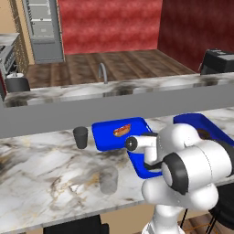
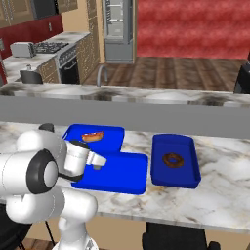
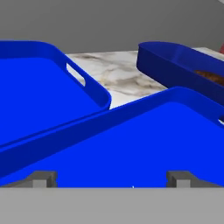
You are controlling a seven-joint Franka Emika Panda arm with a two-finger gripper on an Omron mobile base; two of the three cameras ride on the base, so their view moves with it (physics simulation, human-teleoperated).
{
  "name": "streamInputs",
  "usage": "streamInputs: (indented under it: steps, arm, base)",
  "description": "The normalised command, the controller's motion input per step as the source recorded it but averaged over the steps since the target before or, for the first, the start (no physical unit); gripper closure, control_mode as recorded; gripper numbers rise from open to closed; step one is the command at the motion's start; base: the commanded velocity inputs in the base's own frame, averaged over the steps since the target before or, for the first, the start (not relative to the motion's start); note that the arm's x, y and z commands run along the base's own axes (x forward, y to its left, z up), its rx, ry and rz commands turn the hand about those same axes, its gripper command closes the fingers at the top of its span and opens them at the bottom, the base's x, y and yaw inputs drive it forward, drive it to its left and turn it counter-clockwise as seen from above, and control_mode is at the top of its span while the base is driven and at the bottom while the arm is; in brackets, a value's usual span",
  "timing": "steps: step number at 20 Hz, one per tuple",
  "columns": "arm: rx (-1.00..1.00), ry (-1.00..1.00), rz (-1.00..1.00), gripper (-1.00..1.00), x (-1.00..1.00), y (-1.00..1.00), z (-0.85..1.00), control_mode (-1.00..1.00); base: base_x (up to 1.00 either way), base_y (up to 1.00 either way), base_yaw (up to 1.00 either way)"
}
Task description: Take the cupcake and cake from the fridge and place them on the empty tray on the dining counter.
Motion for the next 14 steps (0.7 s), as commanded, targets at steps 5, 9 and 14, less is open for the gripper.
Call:
streamInputs:
  steps: [5,9,14]
  arm:
    - [0.0,0.0,0.0,-1.0,-0.26,0.0,0.0,-1.0]
    - [0.0,0.0,0.0,-1.0,-0.26,0.0,0.0,-1.0]
    - [0.0,0.0,0.0,-1.0,0.0,0.0,0.19,-1.0]
  base:
    - [0.0,0.0,0.0]
    - [0.0,0.0,0.0]
    - [0.0,0.0,0.0]
